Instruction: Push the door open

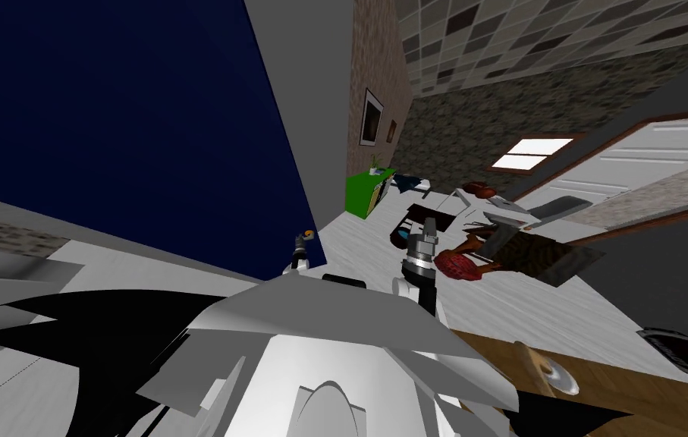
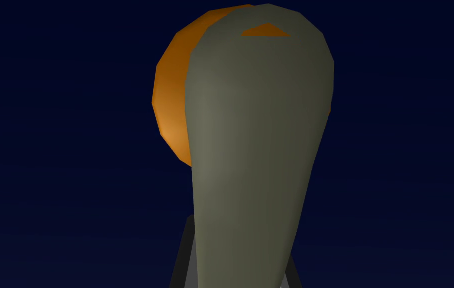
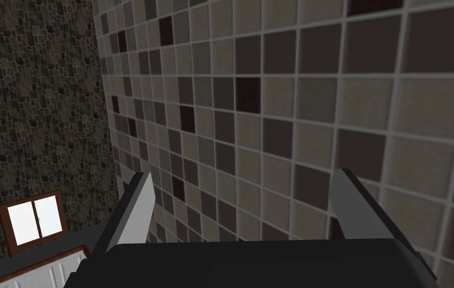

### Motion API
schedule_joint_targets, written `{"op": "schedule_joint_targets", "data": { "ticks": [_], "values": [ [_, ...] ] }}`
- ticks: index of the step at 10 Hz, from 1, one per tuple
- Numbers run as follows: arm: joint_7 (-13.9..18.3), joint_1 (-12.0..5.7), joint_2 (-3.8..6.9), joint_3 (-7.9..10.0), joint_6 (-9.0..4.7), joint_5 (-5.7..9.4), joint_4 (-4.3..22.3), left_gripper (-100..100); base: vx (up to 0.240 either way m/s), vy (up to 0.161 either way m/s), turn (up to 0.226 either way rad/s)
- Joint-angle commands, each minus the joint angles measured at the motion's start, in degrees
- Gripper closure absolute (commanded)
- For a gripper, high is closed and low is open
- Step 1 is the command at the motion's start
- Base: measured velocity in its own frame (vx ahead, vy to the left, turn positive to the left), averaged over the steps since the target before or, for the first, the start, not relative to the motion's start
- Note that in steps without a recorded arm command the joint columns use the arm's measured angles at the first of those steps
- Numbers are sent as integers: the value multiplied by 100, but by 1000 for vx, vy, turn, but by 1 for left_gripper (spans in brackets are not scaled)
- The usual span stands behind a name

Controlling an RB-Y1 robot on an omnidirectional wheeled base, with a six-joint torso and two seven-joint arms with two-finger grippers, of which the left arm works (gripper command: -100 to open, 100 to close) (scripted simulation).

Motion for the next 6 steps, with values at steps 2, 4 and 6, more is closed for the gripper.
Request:
{"op": "schedule_joint_targets", "data": {
  "ticks": [2, 4, 6],
  "values": [
    [-33, -52, -8, 110, -54, 66, 40, 100, 156, -30, 54],
    [-59, -49, -33, 185, -53, 110, 41, 100, 164, -32, 48],
    [-64, 38, -7, 240, -21, 134, -15, 100, 118, -39, 56]
  ]
}}
